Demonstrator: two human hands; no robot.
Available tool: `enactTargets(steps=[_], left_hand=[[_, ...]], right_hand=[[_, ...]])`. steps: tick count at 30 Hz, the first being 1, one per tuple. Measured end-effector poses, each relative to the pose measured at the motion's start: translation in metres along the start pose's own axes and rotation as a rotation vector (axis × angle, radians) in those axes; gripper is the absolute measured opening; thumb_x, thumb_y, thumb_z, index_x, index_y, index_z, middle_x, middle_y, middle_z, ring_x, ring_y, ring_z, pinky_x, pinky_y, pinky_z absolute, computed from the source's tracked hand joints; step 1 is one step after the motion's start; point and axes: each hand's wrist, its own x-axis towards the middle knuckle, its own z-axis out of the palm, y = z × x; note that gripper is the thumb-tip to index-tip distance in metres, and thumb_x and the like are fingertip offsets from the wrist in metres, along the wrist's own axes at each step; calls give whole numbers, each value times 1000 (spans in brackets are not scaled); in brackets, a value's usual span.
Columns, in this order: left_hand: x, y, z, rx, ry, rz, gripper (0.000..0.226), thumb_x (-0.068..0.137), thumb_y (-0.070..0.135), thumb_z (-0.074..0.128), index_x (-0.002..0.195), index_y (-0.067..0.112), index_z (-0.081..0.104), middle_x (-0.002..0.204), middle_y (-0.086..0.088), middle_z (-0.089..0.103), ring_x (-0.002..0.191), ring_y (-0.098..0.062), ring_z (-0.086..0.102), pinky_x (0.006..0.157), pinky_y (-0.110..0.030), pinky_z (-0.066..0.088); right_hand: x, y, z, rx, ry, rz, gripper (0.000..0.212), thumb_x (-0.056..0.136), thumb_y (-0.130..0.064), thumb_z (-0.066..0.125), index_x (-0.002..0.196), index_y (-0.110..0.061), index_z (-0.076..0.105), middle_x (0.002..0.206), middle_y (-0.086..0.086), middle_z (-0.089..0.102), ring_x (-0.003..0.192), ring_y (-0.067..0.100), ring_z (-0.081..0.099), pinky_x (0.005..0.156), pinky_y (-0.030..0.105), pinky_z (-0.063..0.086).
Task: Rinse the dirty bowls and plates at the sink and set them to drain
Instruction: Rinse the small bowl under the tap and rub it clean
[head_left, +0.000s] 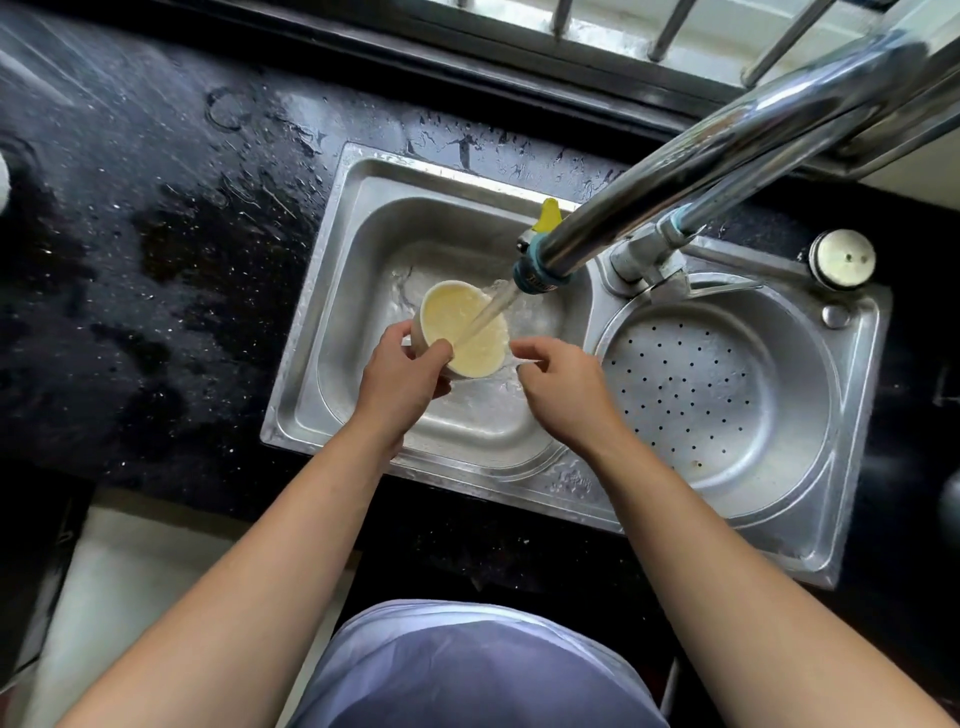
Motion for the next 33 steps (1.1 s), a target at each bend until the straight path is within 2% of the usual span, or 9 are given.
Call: enactTargets(steps=[4,9,13,16,18,23,27,31,33], left_hand=[[-3,1,0,13,-12,7,48,76,32,65,123,20,64,97,-6,77,79,-16,78,71,-32,65],[-5,2,2,73,-28,37,50,72,40,65,118,19,68,93,-7,74,76,-23,75,77,-41,66],[-4,3,0,-16,23,-6,49,75,43,68,114,13,68,91,-7,75,69,-14,75,64,-31,64],[-1,4,-5,-6,1,38,49,70,42,77,114,22,70,93,-5,76,69,-16,75,65,-32,64],[-2,4,-6,45,-30,52,53,67,40,74,118,26,69,100,-7,76,67,-16,74,72,-37,66],[-3,1,-2,41,-45,21,50,71,33,66,119,22,68,103,-8,75,75,-19,76,73,-35,66],[-4,0,0,-10,-78,-32,29,76,28,63,103,20,70,99,-10,73,75,-22,75,75,-38,67],[-2,0,4,-130,-125,-120,28,81,13,53,104,14,68,107,-17,70,81,-33,78,72,-42,67],[1,-1,7,-217,-150,-169,40,81,3,48,118,6,63,116,-23,66,83,-41,79,69,-42,66]], right_hand=[[-1,-8,9,-145,8,-107,47,91,-10,49,135,-13,64,141,9,61,131,26,54,111,32,41],[12,-40,24,-444,-64,-333,51,90,-18,53,141,-11,52,164,19,23,150,36,23,122,43,25],[14,-53,30,-437,-200,-455,46,95,-12,51,141,-11,51,169,15,20,143,36,39,108,42,42],[9,-43,22,-264,-276,-385,43,95,-9,44,130,-22,65,134,10,66,106,28,61,78,28,41],[10,-36,14,-256,-286,-338,40,95,-9,45,121,-23,73,113,7,73,91,21,60,71,26,38],[10,-17,-16,-95,4,-250,45,87,-2,46,116,-16,77,119,4,76,113,17,67,99,26,50],[16,21,-59,77,322,30,45,80,-11,47,109,-19,80,108,1,79,101,13,68,95,21,48],[26,62,-103,256,432,418,33,77,-20,48,99,-16,71,95,3,73,99,30,69,96,51,57],[33,70,-116,299,438,464,47,74,-23,49,117,-9,62,103,7,68,106,33,66,96,57,56]])
